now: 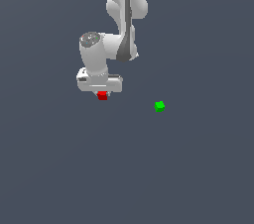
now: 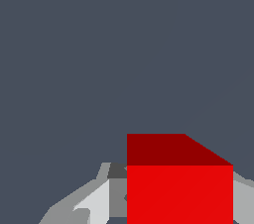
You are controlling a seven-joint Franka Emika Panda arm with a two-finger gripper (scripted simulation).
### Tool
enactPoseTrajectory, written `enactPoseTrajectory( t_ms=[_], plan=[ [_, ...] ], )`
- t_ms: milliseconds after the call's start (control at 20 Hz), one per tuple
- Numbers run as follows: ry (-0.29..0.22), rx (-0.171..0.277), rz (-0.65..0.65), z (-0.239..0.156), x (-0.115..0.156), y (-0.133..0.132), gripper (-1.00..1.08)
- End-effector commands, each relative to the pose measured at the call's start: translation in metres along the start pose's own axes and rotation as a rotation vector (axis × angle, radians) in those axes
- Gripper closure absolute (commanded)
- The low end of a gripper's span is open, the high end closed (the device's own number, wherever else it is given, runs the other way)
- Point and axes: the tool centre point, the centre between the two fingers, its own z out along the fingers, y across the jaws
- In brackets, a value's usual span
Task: Stack the red cube on top of the green cube.
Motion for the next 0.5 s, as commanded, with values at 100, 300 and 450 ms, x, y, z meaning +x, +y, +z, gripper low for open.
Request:
enactPoseTrajectory(
  t_ms=[100,300,450],
  plan=[
    [0.0,0.0,-0.001,-0.0091,0.0005,-0.0002,1.08],
    [0.0,0.0,-0.001,-0.0086,0.0009,-0.0001,1.08],
    [0.0,0.0,-0.001,-0.008,0.0009,-0.0031,1.08]
  ],
)
